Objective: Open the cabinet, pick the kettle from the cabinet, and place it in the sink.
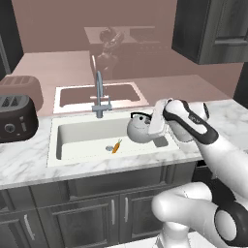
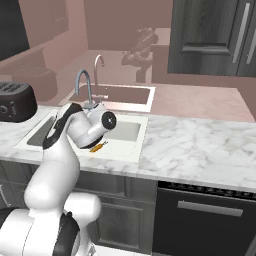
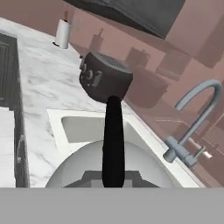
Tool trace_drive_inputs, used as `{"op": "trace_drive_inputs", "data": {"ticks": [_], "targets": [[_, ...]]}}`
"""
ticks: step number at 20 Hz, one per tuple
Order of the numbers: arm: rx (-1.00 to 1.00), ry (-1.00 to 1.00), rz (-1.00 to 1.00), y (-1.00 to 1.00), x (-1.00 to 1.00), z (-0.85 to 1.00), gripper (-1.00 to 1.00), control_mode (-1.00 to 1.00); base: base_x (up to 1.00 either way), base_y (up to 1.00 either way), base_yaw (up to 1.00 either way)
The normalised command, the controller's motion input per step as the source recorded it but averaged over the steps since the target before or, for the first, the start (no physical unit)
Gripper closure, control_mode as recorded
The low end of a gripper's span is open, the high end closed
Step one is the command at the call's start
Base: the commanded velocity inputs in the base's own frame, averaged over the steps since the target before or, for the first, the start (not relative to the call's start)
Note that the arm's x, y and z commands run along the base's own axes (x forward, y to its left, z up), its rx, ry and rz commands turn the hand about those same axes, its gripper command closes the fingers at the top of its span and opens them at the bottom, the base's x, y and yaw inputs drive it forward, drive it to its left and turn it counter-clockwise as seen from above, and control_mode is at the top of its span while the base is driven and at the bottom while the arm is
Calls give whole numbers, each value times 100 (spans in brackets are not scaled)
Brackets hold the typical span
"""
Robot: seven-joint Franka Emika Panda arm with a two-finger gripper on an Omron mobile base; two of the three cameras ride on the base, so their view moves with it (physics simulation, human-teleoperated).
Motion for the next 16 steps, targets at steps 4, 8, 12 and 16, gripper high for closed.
{"op": "trace_drive_inputs", "data": {"ticks": [4,8,12,16], "targets": [[0,1,28,1,26,0,100,-100,0,0,0],[-4,0,22,10,21,0,100,-100,0,0,0],[-7,0,15,18,22,-1,100,-100,0,0,0],[-5,0,10,16,18,-4,100,-100,0,0,0]]}}
